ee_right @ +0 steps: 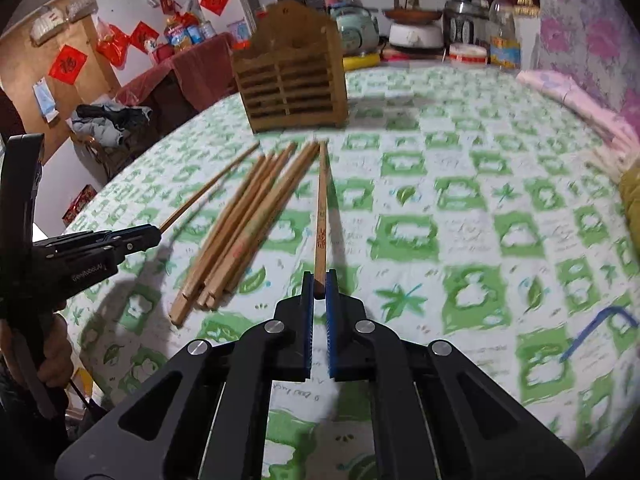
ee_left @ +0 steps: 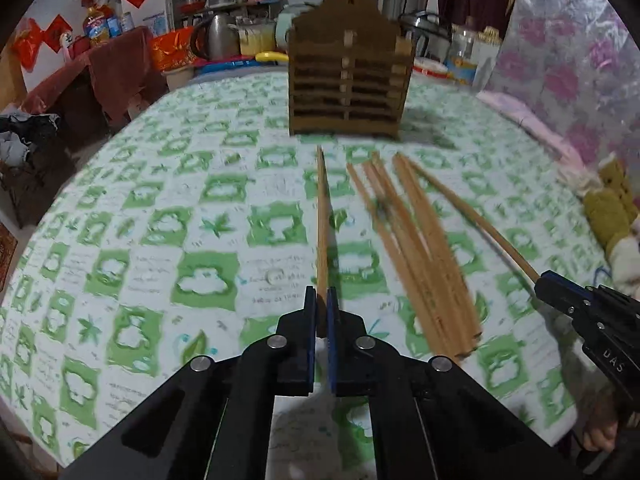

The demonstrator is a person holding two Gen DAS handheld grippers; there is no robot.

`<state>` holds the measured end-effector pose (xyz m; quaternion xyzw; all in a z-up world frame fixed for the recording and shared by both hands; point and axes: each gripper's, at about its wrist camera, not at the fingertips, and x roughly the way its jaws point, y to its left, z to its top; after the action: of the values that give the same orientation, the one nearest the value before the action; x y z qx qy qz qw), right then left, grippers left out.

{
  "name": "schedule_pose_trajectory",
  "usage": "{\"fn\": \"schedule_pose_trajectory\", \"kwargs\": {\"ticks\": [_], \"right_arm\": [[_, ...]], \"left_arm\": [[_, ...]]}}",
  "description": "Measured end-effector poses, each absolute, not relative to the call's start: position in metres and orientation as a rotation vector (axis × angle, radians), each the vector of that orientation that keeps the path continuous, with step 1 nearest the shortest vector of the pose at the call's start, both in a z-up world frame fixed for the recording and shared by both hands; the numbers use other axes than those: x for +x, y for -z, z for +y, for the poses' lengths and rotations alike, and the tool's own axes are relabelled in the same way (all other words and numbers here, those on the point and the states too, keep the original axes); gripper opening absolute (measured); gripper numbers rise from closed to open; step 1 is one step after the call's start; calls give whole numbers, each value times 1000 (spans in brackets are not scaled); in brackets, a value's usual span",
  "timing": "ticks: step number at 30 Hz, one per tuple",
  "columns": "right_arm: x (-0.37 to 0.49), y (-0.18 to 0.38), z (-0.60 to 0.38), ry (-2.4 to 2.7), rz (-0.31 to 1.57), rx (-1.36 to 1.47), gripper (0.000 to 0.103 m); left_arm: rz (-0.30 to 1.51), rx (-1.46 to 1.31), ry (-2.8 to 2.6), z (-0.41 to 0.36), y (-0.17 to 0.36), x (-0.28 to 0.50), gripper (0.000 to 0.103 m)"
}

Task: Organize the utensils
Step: 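Lift the chopstick with the right tool and carry it into the wooden holder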

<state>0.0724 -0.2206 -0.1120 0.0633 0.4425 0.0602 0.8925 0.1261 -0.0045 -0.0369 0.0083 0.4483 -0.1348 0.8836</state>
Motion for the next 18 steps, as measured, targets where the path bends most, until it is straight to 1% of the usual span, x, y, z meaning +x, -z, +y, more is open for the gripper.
{"fn": "schedule_pose_trajectory", "kwargs": {"ticks": [2,9,13,18], "right_arm": [[73,98,-222,-123,880,122,7],[89,32,-229,-141,717,98,7],[109,5,-231,-163,668,113,7],[142,-17,-231,-164,632,109,7]], "left_arm": [[913,9,285,-2,26,125,5],[829,-15,307,1,-37,142,5],[789,-24,324,-5,-71,161,5],[734,-3,319,-15,-107,191,5]]}}
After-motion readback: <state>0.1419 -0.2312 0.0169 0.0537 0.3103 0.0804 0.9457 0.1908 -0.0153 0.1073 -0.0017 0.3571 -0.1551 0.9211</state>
